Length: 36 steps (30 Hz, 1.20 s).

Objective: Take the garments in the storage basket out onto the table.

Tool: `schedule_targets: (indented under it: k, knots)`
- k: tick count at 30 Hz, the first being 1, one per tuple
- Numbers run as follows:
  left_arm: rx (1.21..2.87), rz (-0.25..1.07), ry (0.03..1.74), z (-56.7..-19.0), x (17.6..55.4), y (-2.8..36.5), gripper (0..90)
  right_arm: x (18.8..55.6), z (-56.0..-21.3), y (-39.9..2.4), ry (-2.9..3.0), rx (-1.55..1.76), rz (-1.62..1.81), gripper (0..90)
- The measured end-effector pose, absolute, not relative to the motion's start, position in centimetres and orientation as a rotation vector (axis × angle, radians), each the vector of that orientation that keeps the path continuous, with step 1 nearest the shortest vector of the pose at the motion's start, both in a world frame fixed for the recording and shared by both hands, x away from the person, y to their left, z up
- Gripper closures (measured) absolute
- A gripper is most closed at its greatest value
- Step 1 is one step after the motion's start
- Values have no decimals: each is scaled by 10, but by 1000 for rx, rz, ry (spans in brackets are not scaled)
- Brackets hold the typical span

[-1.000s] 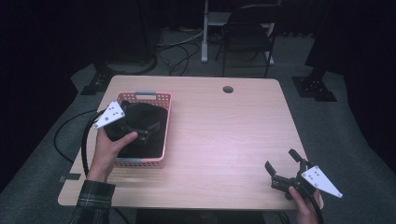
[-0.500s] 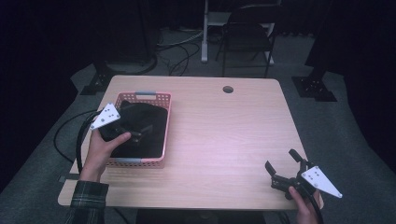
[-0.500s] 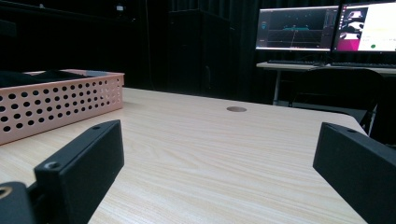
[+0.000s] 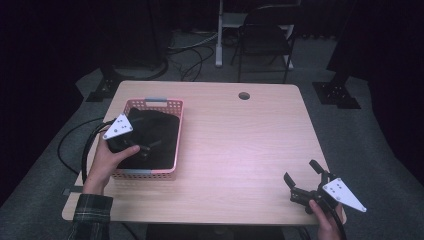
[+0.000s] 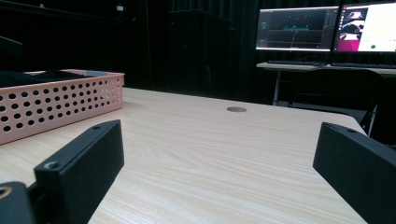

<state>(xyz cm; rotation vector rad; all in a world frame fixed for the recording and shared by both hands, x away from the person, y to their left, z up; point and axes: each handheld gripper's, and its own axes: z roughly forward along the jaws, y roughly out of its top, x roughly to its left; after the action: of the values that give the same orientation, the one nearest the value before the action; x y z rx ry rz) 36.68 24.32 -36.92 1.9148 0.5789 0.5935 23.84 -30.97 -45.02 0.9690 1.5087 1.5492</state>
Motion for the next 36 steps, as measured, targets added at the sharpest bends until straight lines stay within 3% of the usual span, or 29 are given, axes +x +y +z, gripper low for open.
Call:
schedule_targets:
  k: [36]
  knots:
    - [2026,493,720,-403,390,249,0,238,-450,-310,1517,968,1557,15]
